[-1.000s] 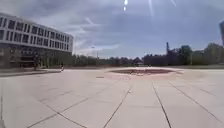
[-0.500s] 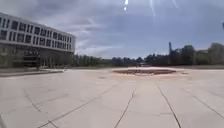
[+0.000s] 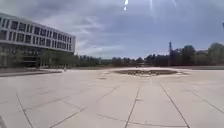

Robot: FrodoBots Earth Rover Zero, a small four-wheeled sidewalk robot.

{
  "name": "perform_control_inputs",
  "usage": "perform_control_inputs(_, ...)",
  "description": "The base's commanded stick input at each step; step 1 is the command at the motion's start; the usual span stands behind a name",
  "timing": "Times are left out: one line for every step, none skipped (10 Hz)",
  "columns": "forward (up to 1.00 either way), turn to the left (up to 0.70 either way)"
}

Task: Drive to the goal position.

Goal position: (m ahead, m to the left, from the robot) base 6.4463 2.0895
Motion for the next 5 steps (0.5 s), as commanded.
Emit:
perform_control_inputs(0.5, 0.37)
perform_control_inputs(0.5, 0.38)
perform_control_inputs(0.5, 0.0)
perform_control_inputs(0.5, 0.0)
perform_control_inputs(0.5, 0.0)
